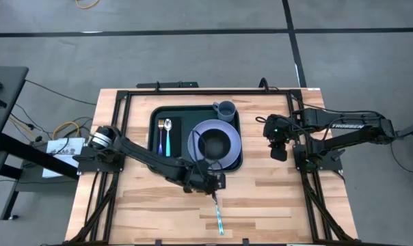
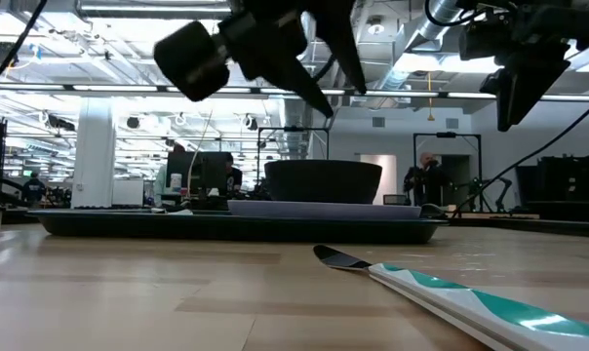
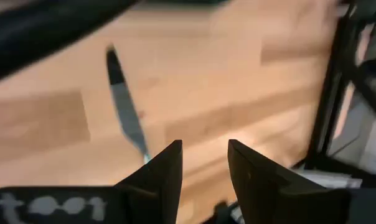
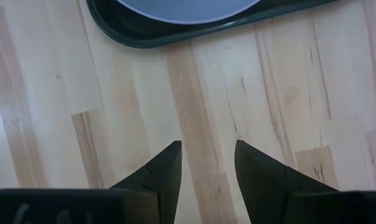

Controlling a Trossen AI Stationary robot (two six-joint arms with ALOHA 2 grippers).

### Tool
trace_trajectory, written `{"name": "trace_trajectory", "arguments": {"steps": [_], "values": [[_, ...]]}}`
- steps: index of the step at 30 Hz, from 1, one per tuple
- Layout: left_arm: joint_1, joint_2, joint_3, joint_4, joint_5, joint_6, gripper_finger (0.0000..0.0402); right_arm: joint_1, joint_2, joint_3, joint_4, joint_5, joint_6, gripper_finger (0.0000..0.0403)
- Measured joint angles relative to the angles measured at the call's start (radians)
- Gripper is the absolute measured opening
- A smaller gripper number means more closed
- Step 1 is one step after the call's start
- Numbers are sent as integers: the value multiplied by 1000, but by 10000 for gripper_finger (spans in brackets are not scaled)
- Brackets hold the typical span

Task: Set up tray
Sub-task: Put the blue knife to the right of the blue spoon on top of the napkin

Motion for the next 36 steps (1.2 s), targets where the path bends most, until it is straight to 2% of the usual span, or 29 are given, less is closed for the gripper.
{"name": "trace_trajectory", "arguments": {"steps": [4,10,14,18,25,29,36], "values": [[-23,48,111,-115,22,0,116,0,0,0,3,-14,-2,138],[-49,179,384,-358,71,10,116,0,0,0,7,-15,-8,138],[-64,292,547,-436,111,9,116,0,0,0,9,-15,-10,138],[-76,397,650,-482,159,-28,116,0,0,0,22,-15,-10,138],[-86,502,717,-465,182,-92,116,0,0,0,30,-15,-9,138],[-89,502,696,-469,164,-114,116,0,0,0,30,-15,-8,138],[-93,503,689,-580,184,-111,116,0,0,0,30,-16,-7,138]]}}
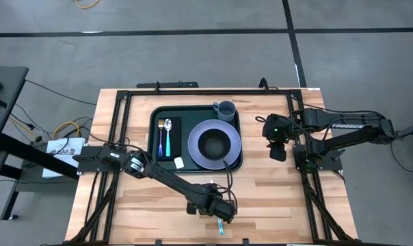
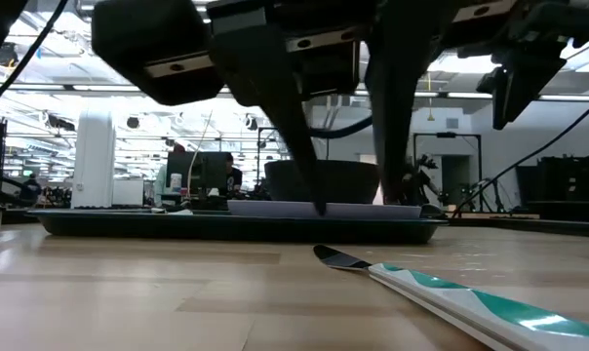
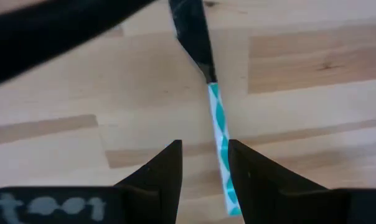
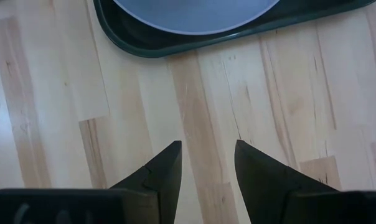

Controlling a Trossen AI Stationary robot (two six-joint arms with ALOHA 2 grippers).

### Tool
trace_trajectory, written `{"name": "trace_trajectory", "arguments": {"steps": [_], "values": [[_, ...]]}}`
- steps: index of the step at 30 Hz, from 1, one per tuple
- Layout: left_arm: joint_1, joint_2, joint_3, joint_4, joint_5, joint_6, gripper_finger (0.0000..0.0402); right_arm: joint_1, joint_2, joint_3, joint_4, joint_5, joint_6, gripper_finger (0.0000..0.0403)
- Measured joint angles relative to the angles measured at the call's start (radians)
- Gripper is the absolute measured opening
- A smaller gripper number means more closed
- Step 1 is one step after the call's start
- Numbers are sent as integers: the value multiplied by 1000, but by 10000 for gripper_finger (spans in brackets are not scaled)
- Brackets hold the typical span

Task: Set up tray
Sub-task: Put the blue knife to the right of the blue spoon on top of the napkin

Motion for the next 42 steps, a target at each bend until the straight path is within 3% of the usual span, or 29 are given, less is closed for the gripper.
{"name": "trace_trajectory", "arguments": {"steps": [21,26,42], "values": [[18,12,-21,78,-37,33,116,0,0,0,1,0,-1,138],[21,50,-23,158,7,40,116,0,0,0,1,0,0,138],[19,74,-16,125,78,61,109,0,0,0,1,-1,0,138]]}}
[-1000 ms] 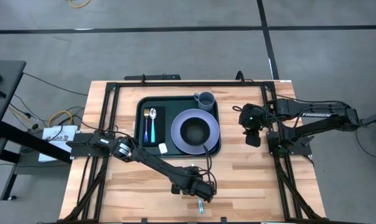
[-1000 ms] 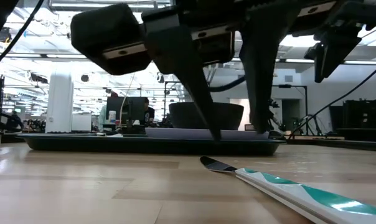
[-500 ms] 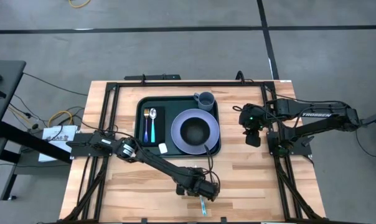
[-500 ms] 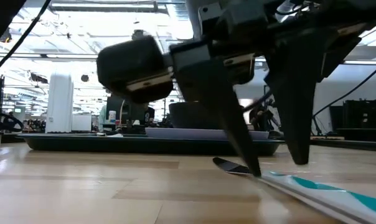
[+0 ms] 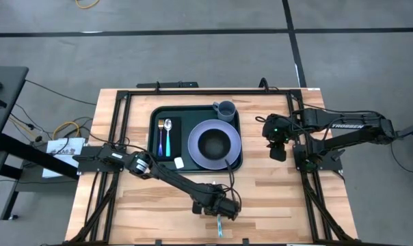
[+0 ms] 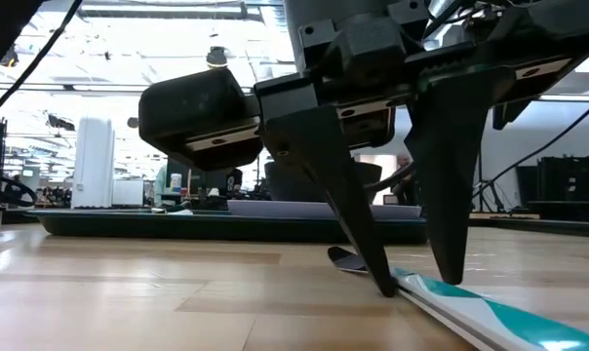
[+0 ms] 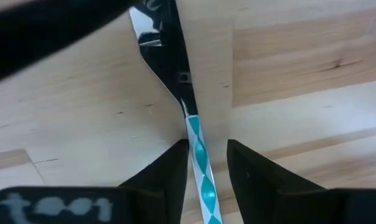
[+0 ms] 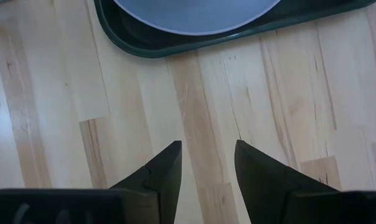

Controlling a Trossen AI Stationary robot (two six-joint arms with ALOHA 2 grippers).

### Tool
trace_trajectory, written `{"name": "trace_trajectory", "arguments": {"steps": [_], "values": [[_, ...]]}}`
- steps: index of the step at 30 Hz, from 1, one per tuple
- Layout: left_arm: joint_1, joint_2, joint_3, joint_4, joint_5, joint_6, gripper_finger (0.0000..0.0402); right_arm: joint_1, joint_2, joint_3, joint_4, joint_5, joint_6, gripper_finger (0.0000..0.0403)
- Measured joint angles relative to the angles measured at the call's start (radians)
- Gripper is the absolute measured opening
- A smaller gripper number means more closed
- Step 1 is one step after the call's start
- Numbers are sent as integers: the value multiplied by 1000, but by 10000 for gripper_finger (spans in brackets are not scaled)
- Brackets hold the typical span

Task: Set up tray
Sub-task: Put the blue knife to the right of the blue spoon on top of the napkin

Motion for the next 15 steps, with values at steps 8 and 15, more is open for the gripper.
{"name": "trace_trajectory", "arguments": {"steps": [8,15], "values": [[-2,2,0,-54,32,-3,59,0,0,0,3,0,0,138],[-4,2,0,-58,21,3,12,0,0,0,10,0,-1,138]]}}
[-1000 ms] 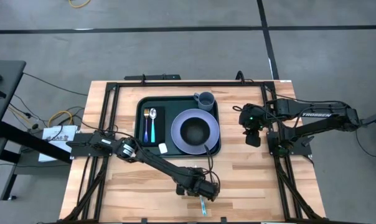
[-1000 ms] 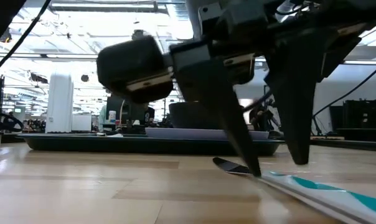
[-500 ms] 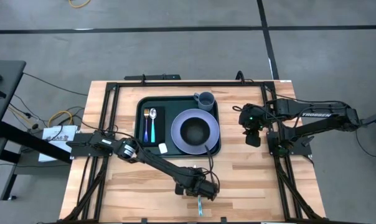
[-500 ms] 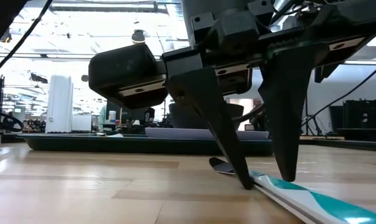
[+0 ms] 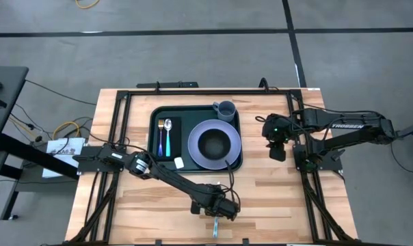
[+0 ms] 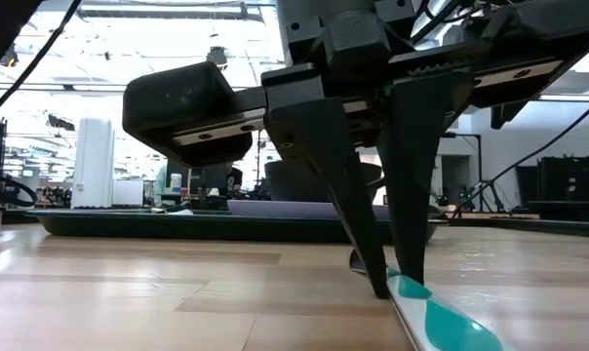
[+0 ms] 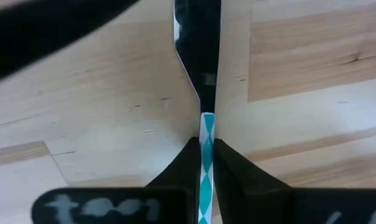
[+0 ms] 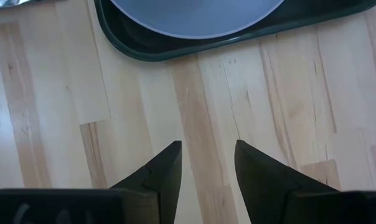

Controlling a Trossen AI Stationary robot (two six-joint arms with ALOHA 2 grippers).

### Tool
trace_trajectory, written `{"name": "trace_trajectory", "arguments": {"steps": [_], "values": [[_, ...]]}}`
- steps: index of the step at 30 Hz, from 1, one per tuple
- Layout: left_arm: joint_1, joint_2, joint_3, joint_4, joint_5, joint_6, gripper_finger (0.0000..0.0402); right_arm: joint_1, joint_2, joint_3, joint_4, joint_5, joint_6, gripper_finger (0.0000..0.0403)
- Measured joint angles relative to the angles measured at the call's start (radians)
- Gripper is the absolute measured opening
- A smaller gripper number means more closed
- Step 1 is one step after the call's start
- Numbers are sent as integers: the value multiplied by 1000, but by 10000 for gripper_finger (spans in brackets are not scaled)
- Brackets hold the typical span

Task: Set up tray
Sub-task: Put the blue knife to the right of the blue spoon on top of the napkin

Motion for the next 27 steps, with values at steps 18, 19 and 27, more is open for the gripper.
{"name": "trace_trajectory", "arguments": {"steps": [18,19,27], "values": [[-19,-71,175,-445,-144,-89,1,0,0,0,24,0,-25,138],[-23,-88,182,-476,-170,-103,1,0,0,0,24,0,-25,138],[-7,-262,117,-588,-352,-143,0,0,0,0,27,0,-25,138]]}}
